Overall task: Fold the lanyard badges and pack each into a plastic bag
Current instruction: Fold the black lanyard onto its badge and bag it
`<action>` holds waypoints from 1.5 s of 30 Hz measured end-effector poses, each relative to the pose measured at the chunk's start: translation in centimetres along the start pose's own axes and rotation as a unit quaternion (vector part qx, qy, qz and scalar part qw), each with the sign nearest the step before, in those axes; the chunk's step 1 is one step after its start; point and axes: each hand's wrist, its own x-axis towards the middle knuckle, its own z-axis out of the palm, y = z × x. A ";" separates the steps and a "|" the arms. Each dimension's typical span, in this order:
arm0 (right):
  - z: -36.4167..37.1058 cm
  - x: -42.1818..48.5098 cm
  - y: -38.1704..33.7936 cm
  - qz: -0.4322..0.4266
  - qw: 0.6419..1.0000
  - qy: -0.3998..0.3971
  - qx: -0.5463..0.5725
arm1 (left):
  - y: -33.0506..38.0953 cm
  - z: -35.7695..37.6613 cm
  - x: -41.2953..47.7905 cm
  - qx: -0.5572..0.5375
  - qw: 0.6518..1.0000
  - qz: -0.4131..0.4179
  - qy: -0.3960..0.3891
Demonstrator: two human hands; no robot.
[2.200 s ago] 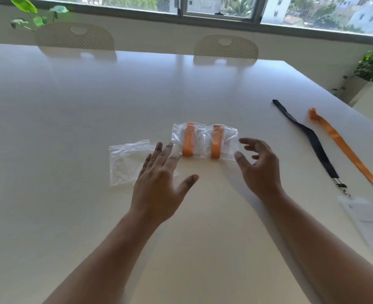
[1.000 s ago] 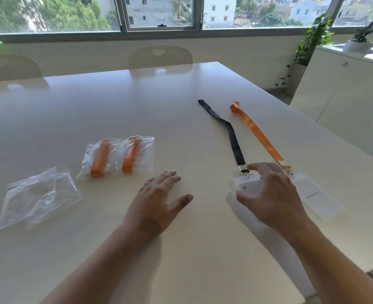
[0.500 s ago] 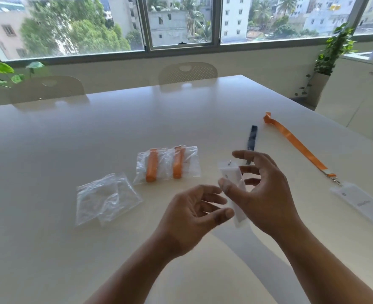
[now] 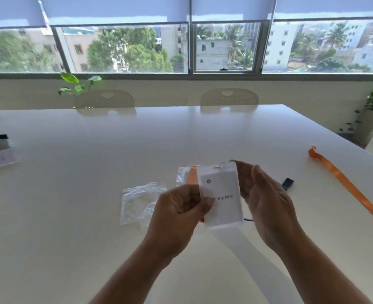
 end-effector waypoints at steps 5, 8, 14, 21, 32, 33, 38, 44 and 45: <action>1.5 1.5 2.2 0.036 0.995 -0.054 0.070 | 0.7 -0.8 2.6 -0.053 0.997 0.017 0.044; 1.9 1.4 3.6 0.056 0.989 -0.065 0.118 | -0.5 -1.4 3.2 -0.072 0.995 0.000 0.066; 1.4 0.4 5.2 0.127 0.982 -0.084 0.107 | -3.7 -2.7 1.7 -0.106 0.993 -0.050 0.030; 2.7 -0.7 5.4 0.060 0.992 -0.109 -0.018 | -3.3 -3.0 1.6 -0.130 0.991 -0.029 0.023; 3.0 -1.3 6.5 0.050 0.982 -0.095 -0.158 | -3.5 -4.1 2.0 -0.127 0.985 -0.010 0.120; 2.9 -1.4 6.5 0.051 0.981 -0.099 -0.161 | -3.6 -4.2 2.1 -0.129 0.983 -0.010 0.129; 3.1 -1.6 6.3 0.073 0.971 -0.123 -0.189 | -4.0 -4.4 2.3 -0.136 0.976 0.002 0.171; 3.9 -2.0 5.5 0.061 0.930 -0.197 -0.303 | -4.6 -4.9 2.7 -0.092 0.973 -0.005 0.212; 4.1 -1.9 5.0 0.051 0.932 -0.200 -0.299 | -4.8 -4.9 2.7 -0.074 0.974 -0.003 0.215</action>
